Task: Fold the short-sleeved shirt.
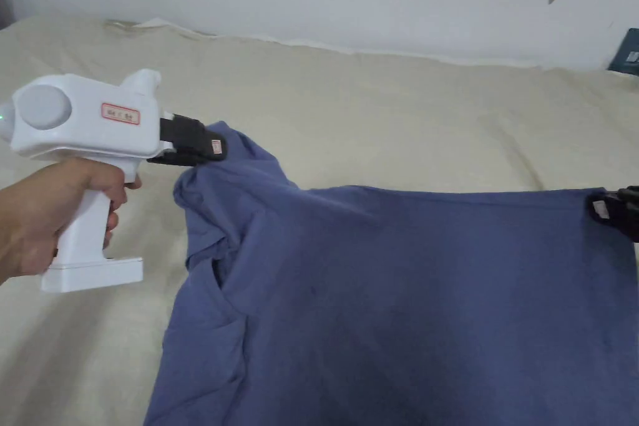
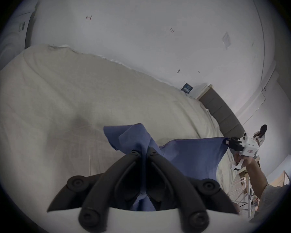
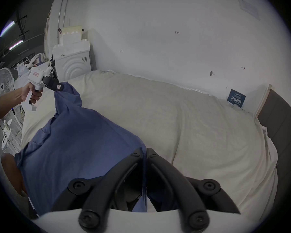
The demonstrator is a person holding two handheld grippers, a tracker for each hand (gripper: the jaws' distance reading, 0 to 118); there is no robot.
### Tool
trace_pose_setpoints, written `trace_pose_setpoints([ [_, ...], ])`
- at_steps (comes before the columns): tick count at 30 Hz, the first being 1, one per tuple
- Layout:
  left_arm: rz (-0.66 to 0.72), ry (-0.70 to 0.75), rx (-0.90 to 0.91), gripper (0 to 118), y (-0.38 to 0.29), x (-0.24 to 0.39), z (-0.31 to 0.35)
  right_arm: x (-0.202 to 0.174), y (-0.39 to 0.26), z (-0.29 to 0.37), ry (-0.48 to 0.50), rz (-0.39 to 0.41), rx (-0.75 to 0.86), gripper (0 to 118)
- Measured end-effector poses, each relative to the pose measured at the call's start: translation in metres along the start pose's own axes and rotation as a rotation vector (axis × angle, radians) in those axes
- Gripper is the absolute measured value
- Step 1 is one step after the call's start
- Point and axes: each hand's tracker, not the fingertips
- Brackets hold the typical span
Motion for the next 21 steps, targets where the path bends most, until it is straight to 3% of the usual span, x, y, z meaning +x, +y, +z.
trace_pose_setpoints([
  [8,-0.052,0.003,0.074,5,-0.033,0.056,0.103,-0.047,0.006,0.083,-0.051,0.015,0.089,3],
  [12,-0.086,0.021,0.108,5,-0.039,0.076,0.152,-0.067,0.011,0.125,-0.028,-0.003,0.113,2],
  [21,-0.195,0.088,0.213,5,-0.020,0.138,0.265,-0.088,0.064,0.215,-0.029,0.041,0.223,2],
])
